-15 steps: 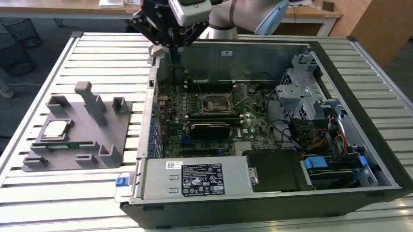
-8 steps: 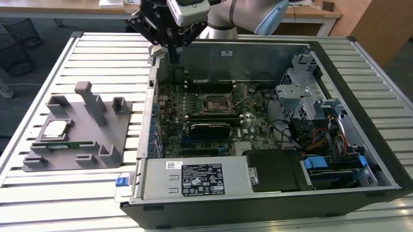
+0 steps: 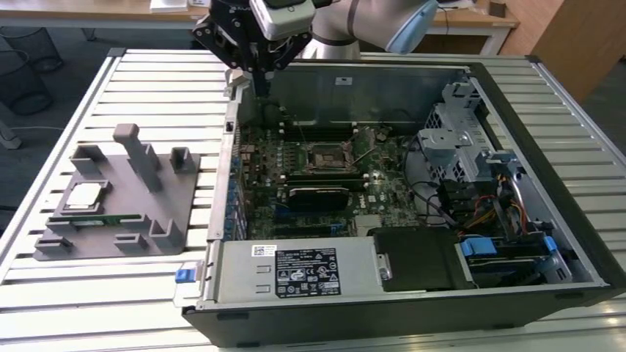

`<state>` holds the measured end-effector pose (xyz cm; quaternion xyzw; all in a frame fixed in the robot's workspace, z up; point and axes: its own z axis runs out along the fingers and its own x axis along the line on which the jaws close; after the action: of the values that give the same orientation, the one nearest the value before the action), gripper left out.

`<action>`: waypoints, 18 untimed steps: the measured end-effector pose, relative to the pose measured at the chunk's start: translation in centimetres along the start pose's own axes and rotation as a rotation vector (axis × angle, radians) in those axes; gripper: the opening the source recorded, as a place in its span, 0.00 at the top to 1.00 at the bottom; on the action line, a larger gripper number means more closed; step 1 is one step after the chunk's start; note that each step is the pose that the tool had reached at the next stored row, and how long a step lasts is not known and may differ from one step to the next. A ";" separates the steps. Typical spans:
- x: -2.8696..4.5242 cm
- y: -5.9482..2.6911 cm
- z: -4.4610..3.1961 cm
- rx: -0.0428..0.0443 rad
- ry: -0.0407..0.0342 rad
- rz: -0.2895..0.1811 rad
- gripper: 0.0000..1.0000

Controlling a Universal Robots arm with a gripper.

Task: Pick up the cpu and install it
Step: 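Reach for the cpu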

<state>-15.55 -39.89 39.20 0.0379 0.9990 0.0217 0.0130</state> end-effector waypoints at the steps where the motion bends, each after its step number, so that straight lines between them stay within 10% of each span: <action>1: 0.03 0.00 0.00 -0.0001 0.0000 0.000 0.89; 18: 0.56 -0.04 0.03 -0.0001 0.0000 0.000 0.89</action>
<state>-16.12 -39.89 39.16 0.0379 0.9990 0.0217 0.0131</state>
